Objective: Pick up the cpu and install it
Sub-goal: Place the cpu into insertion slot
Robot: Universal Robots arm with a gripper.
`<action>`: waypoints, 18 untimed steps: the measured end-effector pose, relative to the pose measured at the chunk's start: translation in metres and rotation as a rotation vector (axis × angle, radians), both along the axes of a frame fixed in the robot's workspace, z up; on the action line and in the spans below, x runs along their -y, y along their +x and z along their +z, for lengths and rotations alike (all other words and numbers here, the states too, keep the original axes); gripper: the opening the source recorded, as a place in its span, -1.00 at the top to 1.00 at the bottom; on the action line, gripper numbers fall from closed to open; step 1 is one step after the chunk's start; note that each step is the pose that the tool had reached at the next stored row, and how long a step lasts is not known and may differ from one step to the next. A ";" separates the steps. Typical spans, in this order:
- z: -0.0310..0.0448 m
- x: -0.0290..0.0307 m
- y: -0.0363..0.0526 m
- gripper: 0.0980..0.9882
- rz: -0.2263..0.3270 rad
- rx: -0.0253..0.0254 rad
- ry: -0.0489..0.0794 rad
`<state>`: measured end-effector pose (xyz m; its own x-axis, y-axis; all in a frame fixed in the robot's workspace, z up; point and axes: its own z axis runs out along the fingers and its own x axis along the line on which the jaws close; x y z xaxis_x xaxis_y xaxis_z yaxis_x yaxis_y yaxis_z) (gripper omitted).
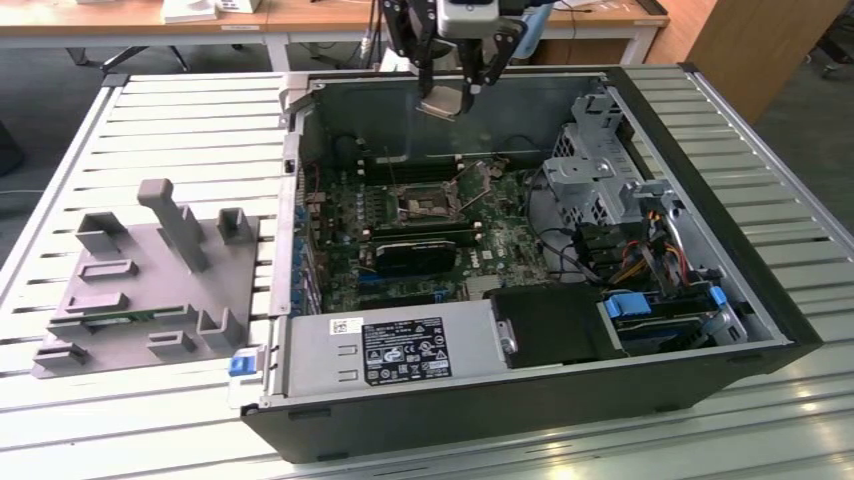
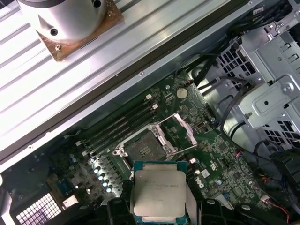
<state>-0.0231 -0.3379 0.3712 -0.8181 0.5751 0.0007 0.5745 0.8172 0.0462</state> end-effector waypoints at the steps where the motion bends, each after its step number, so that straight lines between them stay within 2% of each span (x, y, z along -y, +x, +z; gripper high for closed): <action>1: -0.0001 0.0000 0.0000 0.03 -0.004 0.0000 0.000; 18: -0.0007 0.0000 0.0000 0.03 -0.067 -0.0001 0.000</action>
<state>-0.0231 -0.3379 0.3706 -0.7776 0.6288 0.0007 0.6281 0.7768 0.0462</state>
